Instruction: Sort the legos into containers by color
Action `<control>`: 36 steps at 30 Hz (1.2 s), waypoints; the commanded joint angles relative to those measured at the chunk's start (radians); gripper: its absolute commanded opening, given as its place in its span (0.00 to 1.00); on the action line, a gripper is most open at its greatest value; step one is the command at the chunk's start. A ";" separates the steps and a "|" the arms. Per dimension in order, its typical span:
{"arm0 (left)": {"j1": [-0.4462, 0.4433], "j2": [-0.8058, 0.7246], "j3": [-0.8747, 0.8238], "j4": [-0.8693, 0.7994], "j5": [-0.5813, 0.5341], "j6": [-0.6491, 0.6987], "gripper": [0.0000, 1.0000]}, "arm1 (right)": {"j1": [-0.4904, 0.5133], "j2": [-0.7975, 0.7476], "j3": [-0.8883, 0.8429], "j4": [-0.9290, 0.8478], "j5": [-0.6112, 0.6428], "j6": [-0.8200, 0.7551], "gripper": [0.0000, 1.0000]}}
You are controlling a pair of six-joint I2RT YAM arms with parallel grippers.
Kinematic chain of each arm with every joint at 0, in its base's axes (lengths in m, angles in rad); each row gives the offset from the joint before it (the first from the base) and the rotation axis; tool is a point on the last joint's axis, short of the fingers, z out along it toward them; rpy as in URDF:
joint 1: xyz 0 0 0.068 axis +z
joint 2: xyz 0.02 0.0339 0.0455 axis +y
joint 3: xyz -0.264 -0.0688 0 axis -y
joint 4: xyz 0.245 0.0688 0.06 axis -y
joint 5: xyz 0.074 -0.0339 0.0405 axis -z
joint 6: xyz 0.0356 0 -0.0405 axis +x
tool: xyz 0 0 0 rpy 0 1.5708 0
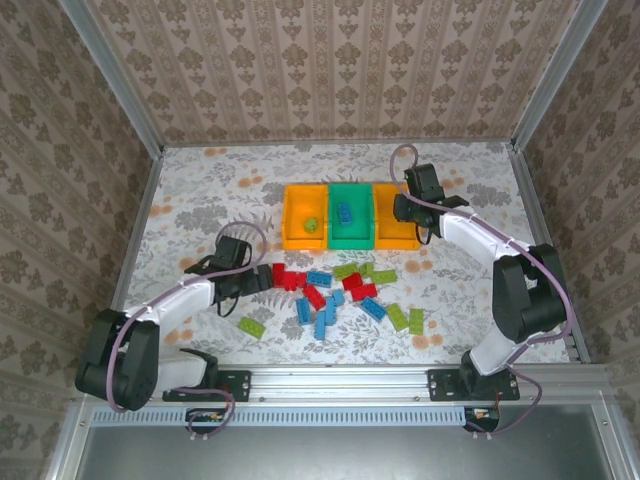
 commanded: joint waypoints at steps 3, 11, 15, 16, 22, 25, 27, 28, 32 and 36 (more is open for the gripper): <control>-0.030 0.017 0.046 -0.008 -0.033 0.002 1.00 | -0.002 0.075 0.011 -0.065 0.063 0.029 0.21; -0.051 0.011 0.052 -0.012 -0.049 0.004 1.00 | -0.002 0.110 0.021 -0.055 0.043 0.041 0.23; -0.058 0.001 0.047 -0.009 -0.057 0.002 1.00 | -0.002 0.108 0.026 -0.064 0.029 0.032 0.44; -0.059 -0.005 0.046 -0.009 -0.061 0.001 1.00 | 0.000 0.103 0.020 -0.061 0.017 0.025 0.52; -0.063 -0.051 0.029 -0.006 -0.093 -0.011 1.00 | 0.062 0.000 -0.031 -0.024 0.002 -0.055 0.73; -0.064 -0.076 0.019 -0.011 -0.107 -0.021 1.00 | 0.118 -0.054 -0.023 -0.107 0.023 -0.038 0.74; -0.063 -0.091 0.010 -0.011 -0.117 -0.026 1.00 | 0.162 -0.095 -0.038 -0.149 0.042 -0.020 0.74; -0.063 -0.100 0.007 -0.015 -0.121 -0.028 1.00 | 0.188 -0.120 -0.057 -0.162 0.043 -0.018 0.74; -0.115 -0.127 0.021 -0.041 -0.139 -0.004 1.00 | 0.286 -0.210 -0.146 -0.168 -0.007 -0.079 0.71; -0.171 -0.138 0.056 -0.097 -0.209 0.022 1.00 | 0.348 -0.273 -0.218 -0.239 -0.092 -0.121 0.71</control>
